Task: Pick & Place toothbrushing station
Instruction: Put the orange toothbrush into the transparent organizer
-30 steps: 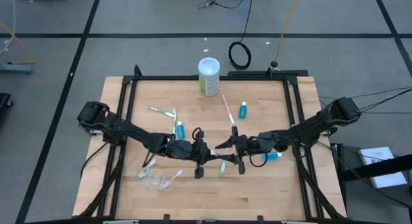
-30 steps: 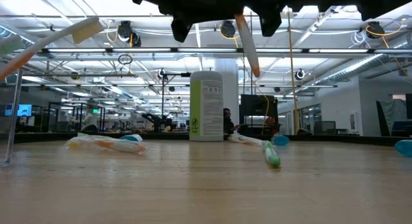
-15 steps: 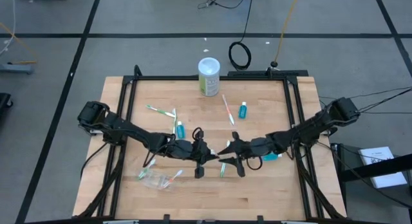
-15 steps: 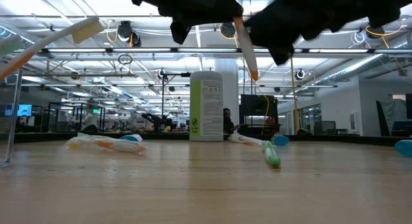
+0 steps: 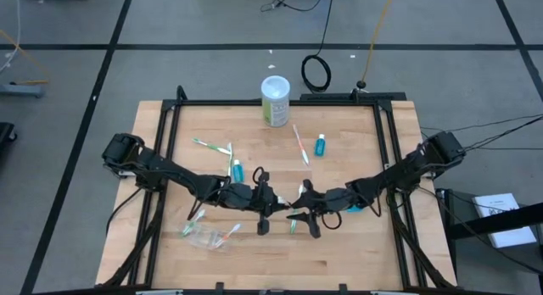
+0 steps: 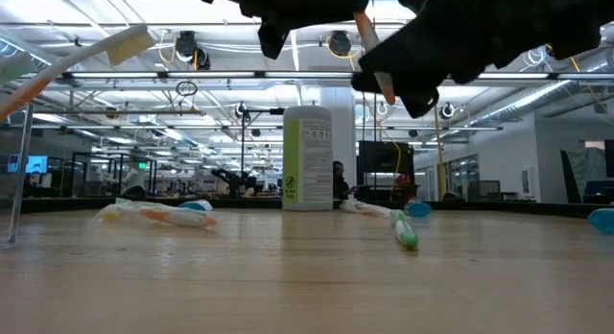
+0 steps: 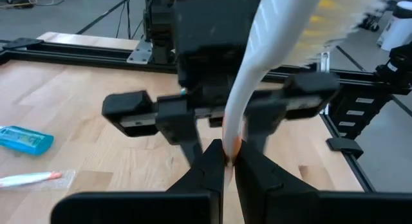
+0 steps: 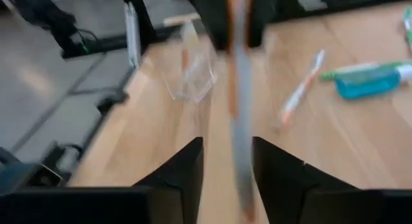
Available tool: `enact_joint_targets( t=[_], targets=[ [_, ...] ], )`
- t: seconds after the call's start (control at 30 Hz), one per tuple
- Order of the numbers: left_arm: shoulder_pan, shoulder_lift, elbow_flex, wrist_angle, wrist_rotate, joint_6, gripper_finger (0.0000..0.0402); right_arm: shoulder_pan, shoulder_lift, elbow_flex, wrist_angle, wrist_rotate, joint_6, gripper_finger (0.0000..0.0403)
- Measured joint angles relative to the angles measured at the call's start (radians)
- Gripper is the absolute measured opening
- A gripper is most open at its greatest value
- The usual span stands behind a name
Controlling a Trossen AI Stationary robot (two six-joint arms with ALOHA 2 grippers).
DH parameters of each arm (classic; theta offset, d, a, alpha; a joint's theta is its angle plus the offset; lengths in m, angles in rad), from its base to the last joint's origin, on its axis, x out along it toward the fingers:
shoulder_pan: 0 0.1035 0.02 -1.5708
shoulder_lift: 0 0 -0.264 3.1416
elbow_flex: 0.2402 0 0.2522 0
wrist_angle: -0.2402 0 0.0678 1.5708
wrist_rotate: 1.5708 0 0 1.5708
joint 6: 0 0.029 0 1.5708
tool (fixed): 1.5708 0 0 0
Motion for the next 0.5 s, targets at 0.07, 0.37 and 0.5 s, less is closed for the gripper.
enact_joint_targets(
  t=[0.07,0.37,0.5],
  targets=[
    [0.0,0.0,0.0,0.0,0.0,0.0,0.0021,-0.001,-0.001,0.0,0.005,0.001,-0.011,0.0093],
    [-0.001,0.0,0.0,0.018,0.008,0.009,0.0022,0.007,-0.002,0.001,0.024,0.006,-0.108,0.0018],
    [0.0,0.0,0.0,0.05,0.049,0.036,0.0022,0.009,-0.003,0.001,0.03,0.025,-0.124,0.0016]
  ],
)
